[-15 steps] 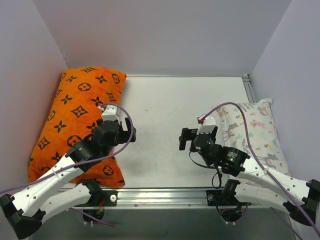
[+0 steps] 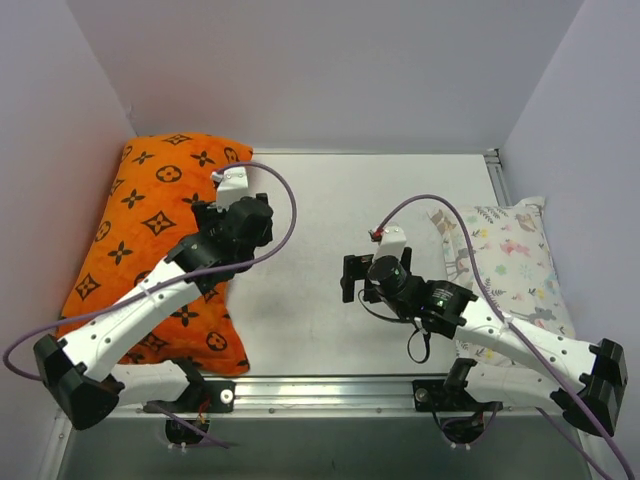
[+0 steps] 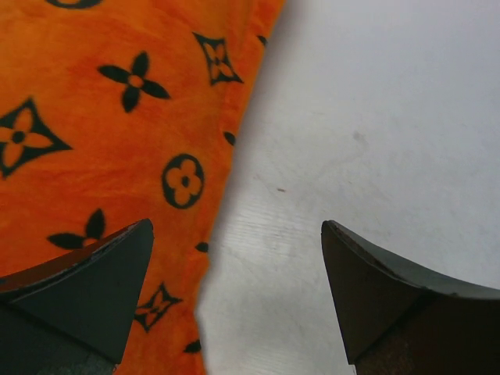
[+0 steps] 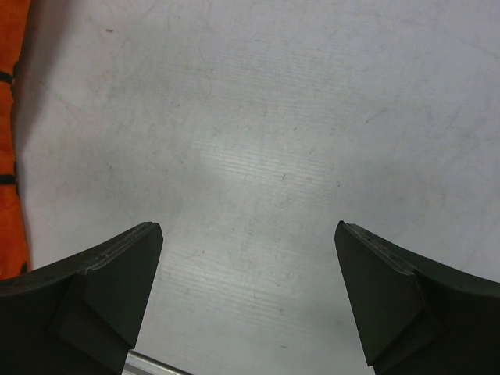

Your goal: Remove the pillowcase from the pillow

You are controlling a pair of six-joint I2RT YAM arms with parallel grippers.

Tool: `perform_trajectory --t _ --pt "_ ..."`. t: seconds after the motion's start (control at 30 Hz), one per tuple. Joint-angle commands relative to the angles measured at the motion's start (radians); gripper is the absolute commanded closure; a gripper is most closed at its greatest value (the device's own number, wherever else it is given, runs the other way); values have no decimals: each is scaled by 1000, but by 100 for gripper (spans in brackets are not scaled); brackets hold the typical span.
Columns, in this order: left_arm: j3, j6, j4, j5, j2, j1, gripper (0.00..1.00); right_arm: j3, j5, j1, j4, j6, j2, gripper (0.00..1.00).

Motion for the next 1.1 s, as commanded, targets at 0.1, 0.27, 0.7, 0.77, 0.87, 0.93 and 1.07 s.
perform_trajectory --t 0.1,0.27,0.7,0.77,0.87,0.93,1.07 --pt "185 48 -200 -267 201 182 3 87 -122 -21 34 -12 91 0" --pt "213 113 -142 -146 341 391 3 113 -199 -26 52 -3 150 0" --pt "218 157 -88 93 650 485 81 118 -260 -44 130 28 253 0" --pt "216 157 -82 107 640 480 97 121 -260 -46 147 34 264 0" --pt "213 165 -82 116 618 474 100 126 -270 -48 169 34 276 0" --pt "209 174 -82 132 603 465 100 121 -267 -47 178 35 279 0" --pt "234 214 -84 145 560 399 100 112 -237 -51 189 35 276 0"
